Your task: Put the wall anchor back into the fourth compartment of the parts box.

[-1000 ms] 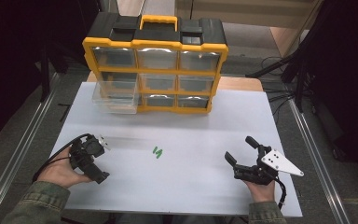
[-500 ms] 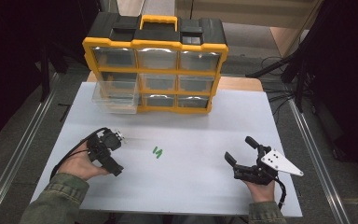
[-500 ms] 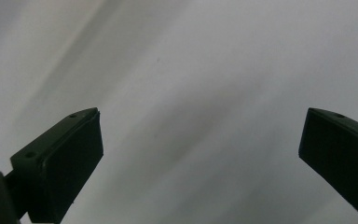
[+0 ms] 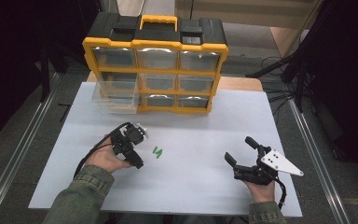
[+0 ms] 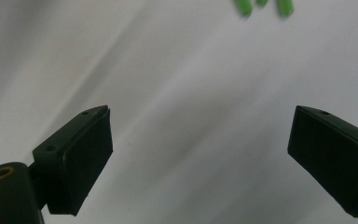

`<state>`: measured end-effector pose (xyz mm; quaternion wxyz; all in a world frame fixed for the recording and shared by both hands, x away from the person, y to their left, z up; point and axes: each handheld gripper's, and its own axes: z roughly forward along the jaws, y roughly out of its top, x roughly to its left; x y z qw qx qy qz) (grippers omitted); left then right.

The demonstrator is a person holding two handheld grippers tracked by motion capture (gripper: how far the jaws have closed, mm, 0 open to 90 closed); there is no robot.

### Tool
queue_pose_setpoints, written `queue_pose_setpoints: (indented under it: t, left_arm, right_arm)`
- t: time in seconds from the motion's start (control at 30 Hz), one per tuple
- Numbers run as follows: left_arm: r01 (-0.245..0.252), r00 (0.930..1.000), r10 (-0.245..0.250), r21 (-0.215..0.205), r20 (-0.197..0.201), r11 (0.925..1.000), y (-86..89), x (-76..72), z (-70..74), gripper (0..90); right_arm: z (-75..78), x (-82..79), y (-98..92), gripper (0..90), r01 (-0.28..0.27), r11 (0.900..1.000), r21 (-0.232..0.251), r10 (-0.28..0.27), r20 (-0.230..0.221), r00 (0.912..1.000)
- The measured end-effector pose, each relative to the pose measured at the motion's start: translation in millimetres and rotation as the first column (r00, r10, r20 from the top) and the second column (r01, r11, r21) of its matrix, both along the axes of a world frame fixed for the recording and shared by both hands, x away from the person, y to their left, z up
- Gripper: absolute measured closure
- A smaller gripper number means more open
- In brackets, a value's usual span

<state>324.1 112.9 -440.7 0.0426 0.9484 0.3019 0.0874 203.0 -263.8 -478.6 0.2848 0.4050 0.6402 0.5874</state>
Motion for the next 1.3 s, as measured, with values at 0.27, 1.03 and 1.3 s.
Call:
queue_pose_setpoints:
  t: [0.27,1.03,1.3]
  left_arm:
    - [-0.036,0.9992,0.036,-0.010,-0.015,0.9993,-20.5,13.6,-5.4,15.5]
    - [-0.183,0.9821,0.181,-0.028,-0.052,0.9828,-49.1,45.3,-20.4,30.9]
    - [-0.195,0.9799,0.194,-0.014,-0.047,0.9807,-49.8,47.0,-22.5,37.4]
  right_arm:
    - [-0.3,-0.1,-0.2,5.5,-0.002,1.000,0.001,0.002,0.000,1.0000]
    - [-1.5,-0.9,-1.7,5.5,-0.008,1.000,0.006,0.008,-0.007,0.9999]
    - [-1.0,-1.3,-3.4,5.5,-0.006,1.000,0.012,0.006,-0.003,1.0000]
